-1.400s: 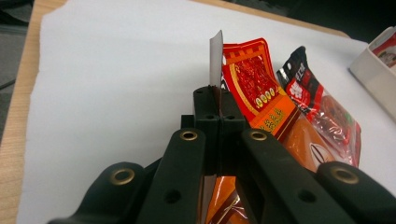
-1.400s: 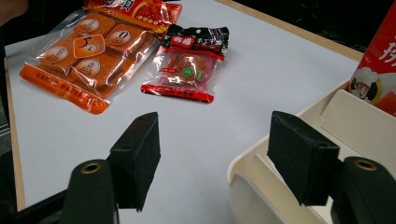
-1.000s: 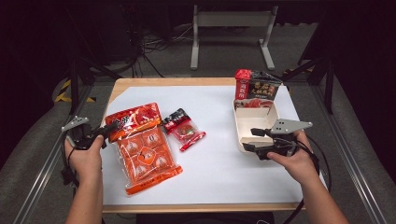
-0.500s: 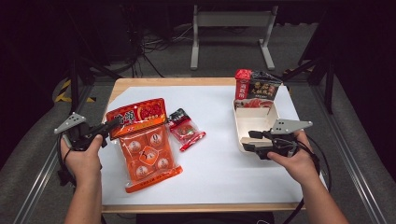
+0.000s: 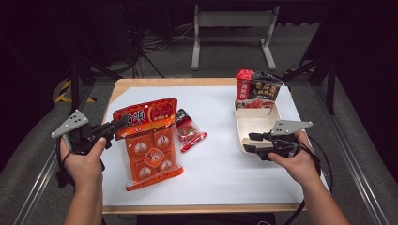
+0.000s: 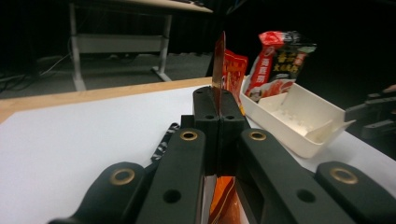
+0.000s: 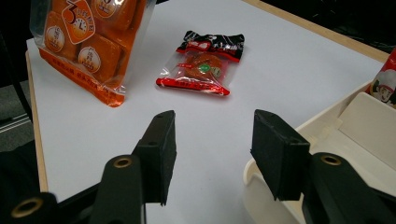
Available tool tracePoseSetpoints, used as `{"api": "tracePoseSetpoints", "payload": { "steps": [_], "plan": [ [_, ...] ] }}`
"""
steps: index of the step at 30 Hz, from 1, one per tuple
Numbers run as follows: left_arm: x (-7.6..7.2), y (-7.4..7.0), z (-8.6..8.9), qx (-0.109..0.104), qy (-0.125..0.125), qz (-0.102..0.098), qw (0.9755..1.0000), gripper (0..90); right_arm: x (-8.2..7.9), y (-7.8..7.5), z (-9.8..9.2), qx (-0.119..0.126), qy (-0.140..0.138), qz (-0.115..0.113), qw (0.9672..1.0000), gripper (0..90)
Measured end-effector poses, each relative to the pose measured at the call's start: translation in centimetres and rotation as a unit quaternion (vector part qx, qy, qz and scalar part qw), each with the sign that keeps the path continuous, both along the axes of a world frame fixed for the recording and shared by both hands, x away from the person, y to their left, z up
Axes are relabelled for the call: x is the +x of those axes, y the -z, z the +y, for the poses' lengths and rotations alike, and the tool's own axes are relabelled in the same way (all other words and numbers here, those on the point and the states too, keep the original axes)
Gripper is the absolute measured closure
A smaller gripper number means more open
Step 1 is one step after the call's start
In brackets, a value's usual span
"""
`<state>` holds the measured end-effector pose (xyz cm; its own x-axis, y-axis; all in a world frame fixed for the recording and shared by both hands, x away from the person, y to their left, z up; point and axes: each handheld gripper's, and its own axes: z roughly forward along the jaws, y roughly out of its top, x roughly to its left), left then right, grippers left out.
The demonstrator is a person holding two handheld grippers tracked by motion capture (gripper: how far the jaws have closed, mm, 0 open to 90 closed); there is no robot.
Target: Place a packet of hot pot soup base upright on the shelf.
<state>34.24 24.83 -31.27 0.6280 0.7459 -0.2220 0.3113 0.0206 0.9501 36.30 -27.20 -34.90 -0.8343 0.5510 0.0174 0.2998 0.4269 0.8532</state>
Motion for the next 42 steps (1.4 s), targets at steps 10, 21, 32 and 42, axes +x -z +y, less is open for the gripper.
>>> {"api": "tracePoseSetpoints", "payload": {
  "steps": [10,21,32,42],
  "plan": [
    [-1.7,-2.1,-2.0,0.019,0.042,-0.039,0.9982,90.0,-0.2,-0.4,1.3,0.002,-0.016,-0.003,0.9999,50.1],
    [-3.1,-3.6,-4.1,0.028,0.085,-0.072,0.9934,90.0,-0.3,-0.9,1.8,0.016,-0.025,-0.003,0.9996,49.5],
    [-3.2,-4.5,-5.0,0.036,0.099,-0.089,0.9904,90.0,-0.3,-1.3,3.0,0.026,-0.037,-0.010,0.9989,45.0],
    [-3.3,-5.1,-6.1,0.028,0.126,-0.097,0.9869,90.0,-0.1,-1.2,5.3,0.045,-0.054,-0.031,0.9971,33.4]
  ]
}}
